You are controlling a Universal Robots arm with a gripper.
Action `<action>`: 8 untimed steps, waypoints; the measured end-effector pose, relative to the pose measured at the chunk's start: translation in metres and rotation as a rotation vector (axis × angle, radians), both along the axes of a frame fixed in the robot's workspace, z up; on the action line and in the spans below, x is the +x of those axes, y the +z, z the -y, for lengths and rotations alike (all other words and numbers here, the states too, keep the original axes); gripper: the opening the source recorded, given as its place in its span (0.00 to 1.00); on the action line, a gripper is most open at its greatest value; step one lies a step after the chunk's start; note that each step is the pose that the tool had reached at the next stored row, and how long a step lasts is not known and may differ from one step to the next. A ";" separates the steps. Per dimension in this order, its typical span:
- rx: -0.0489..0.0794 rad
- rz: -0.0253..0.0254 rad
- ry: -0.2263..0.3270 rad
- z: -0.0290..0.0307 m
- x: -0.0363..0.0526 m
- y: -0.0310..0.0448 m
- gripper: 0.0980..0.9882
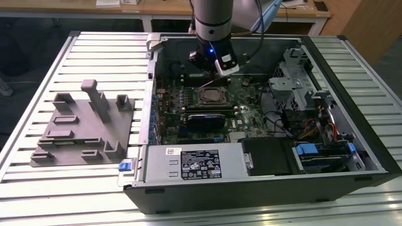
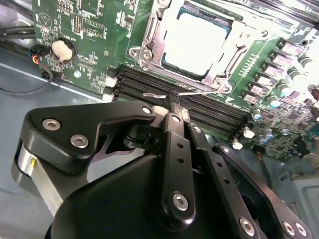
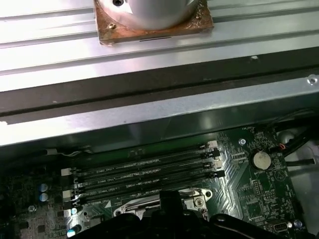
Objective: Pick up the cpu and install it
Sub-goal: 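Install the first cpu locking lever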
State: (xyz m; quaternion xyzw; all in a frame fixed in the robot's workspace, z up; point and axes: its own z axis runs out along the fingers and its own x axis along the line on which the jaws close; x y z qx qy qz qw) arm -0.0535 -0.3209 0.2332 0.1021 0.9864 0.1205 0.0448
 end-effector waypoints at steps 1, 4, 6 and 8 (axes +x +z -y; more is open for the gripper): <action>0.000 0.0000 -0.005 0.0000 0.0007 -0.0008 0.01; 0.000 0.0000 -0.019 0.0000 0.0029 -0.0032 0.01; -0.001 0.0000 -0.026 -0.0001 0.0040 -0.0044 0.01; -0.001 0.0000 -0.032 -0.0002 0.0047 -0.0056 0.01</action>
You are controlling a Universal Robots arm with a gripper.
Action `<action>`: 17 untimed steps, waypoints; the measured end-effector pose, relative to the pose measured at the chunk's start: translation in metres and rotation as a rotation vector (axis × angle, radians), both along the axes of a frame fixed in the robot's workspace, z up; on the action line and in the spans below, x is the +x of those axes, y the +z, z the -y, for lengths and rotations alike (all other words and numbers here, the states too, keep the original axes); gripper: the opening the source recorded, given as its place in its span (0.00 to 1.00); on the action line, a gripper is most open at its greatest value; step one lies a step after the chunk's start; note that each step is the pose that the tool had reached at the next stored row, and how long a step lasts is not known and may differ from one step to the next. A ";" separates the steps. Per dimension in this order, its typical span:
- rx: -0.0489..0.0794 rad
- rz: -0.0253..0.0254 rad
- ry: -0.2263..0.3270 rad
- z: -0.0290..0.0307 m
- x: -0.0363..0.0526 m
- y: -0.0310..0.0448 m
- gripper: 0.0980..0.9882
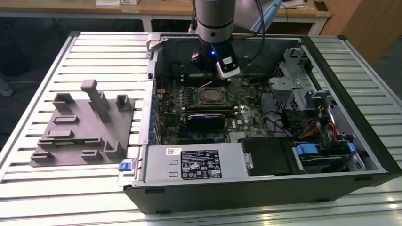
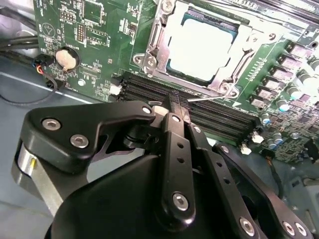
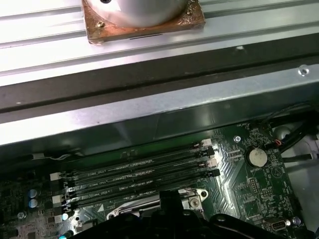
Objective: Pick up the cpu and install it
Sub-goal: 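Install the first cpu locking lever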
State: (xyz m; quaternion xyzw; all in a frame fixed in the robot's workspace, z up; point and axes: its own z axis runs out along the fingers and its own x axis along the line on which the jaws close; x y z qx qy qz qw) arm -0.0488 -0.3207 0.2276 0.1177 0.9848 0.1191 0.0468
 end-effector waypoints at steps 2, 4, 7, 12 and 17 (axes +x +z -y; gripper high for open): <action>-0.001 0.0000 -0.004 -0.0003 0.0004 -0.0014 0.01; -0.003 0.0000 -0.007 -0.0006 0.0007 -0.0030 0.01; -0.007 -0.0001 -0.010 -0.0017 0.0009 -0.0049 0.01; -0.016 0.0001 -0.013 -0.0047 0.0013 -0.0074 0.01; -0.036 0.0001 -0.033 -0.0064 0.0013 -0.0084 0.01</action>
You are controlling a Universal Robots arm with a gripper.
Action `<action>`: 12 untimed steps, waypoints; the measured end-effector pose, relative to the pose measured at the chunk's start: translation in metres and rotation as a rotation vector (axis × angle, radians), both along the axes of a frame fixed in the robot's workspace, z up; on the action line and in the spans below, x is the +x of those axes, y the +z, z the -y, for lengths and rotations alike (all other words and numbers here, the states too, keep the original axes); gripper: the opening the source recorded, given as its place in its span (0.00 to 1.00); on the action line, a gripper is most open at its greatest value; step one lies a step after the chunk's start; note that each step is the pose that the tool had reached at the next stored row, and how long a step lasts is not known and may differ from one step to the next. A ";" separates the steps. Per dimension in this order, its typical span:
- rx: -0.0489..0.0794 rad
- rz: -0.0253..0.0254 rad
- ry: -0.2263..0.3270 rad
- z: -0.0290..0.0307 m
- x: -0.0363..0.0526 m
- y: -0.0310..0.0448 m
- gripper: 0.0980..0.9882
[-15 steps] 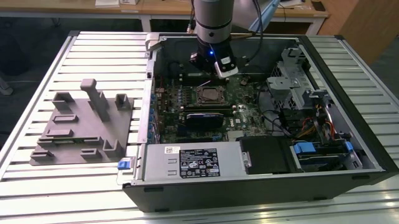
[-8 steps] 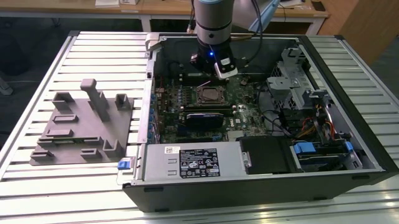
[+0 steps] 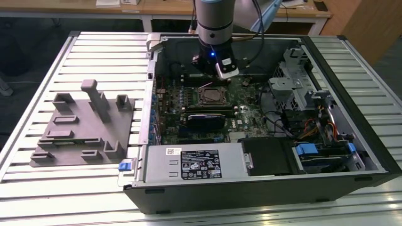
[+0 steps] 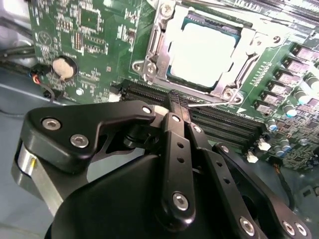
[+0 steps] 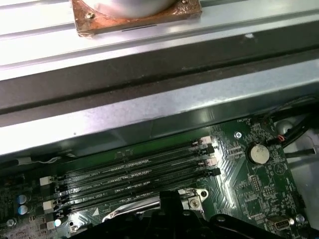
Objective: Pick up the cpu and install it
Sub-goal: 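Install the first cpu locking lever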
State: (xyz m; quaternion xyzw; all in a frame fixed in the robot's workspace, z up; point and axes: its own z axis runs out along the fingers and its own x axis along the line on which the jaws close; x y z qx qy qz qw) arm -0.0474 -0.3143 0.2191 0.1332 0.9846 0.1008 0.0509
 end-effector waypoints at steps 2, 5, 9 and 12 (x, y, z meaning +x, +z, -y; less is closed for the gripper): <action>-0.005 0.0000 -0.025 0.0000 0.0000 -0.0006 0.01; -0.006 -0.0002 -0.035 0.0000 0.0000 -0.0006 0.01; -0.006 -0.0001 -0.036 -0.0001 0.0000 -0.0008 0.01; -0.006 -0.0002 -0.042 -0.0010 0.0000 -0.0011 0.01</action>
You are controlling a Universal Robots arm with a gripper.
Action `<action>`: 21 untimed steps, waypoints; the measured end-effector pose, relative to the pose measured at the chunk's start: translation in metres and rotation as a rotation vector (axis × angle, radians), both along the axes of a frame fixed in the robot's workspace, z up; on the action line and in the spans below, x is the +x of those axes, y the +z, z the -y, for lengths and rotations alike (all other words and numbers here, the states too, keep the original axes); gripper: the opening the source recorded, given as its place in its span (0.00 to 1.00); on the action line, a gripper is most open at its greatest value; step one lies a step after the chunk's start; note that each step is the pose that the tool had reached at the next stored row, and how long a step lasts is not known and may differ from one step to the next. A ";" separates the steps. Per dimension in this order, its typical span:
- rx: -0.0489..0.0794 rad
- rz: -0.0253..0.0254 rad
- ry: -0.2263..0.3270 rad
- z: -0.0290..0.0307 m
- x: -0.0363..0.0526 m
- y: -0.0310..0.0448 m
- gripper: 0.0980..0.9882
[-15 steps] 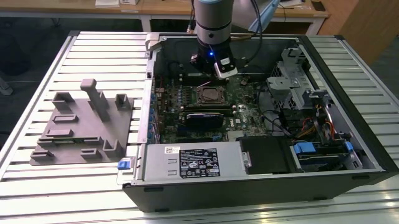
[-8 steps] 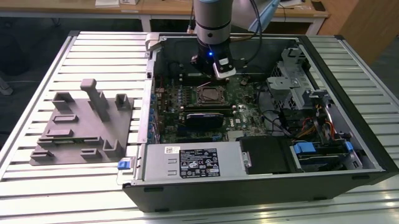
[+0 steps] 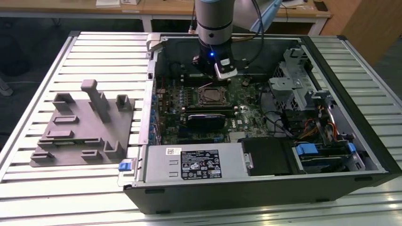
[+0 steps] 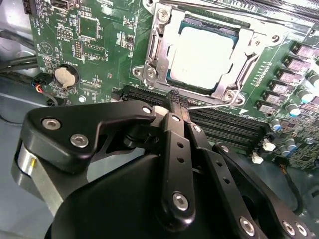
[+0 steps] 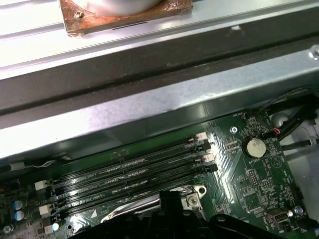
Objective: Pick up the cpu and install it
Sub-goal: 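Install the first cpu locking lever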
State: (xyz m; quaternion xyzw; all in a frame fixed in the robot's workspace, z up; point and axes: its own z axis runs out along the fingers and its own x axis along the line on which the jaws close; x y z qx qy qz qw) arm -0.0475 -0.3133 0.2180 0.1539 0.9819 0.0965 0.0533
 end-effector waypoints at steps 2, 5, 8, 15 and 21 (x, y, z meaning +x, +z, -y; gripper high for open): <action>0.000 0.0000 -0.009 -0.0010 0.0000 -0.0005 0.01; 0.000 0.0001 -0.031 -0.0025 0.0000 -0.0015 0.01; 0.000 0.0002 -0.057 -0.0035 0.0000 -0.0025 0.01; 0.000 0.0212 -0.116 -0.0046 -0.0002 -0.0058 0.01; 0.000 0.0290 -0.157 -0.0067 -0.0051 -0.0077 0.01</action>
